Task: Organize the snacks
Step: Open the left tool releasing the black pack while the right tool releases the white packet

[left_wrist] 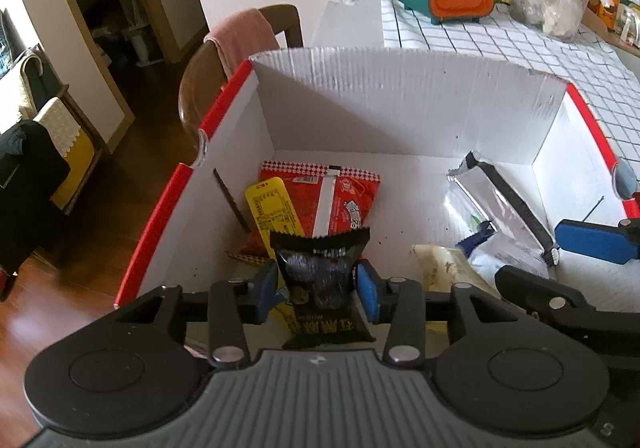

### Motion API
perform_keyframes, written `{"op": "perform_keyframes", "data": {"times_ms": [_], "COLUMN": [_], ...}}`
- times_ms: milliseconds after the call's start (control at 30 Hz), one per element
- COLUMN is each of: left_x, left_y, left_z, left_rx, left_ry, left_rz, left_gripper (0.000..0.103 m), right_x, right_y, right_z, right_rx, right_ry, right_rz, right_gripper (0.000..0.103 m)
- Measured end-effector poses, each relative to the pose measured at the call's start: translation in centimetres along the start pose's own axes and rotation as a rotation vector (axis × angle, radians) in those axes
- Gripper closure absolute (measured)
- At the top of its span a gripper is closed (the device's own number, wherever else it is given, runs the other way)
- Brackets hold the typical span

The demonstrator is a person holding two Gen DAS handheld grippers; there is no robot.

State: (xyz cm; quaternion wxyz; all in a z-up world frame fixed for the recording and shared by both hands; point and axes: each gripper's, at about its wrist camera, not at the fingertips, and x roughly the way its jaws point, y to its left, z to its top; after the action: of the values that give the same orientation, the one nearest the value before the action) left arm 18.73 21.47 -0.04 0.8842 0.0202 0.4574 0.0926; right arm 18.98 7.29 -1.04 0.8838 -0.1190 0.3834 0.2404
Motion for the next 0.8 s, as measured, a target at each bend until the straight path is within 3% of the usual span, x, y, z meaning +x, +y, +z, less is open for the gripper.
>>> {"op": "perform_keyframes", "data": {"times_ms": [300, 800], "left_x": [-2.7, -7.1], "left_y": [0.2, -2.1], "left_z": [-0.1, -0.9], "left_rx": [-0.011, -0.006], "left_ry": [-0.066, -0.14], "left_rz": [-0.007, -0.071], "left_gripper": [0.033, 0.02], "right_x": [-2.9, -8.6], "right_y": [-0.9, -3.7], "right_z": [-0.3, -2.3], "right_rx": [0.029, 0.06], "right_ry": [-0.049, -0.141], "right_rz": [0.038, 0.093], "right_gripper": [0.044, 0.012]}}
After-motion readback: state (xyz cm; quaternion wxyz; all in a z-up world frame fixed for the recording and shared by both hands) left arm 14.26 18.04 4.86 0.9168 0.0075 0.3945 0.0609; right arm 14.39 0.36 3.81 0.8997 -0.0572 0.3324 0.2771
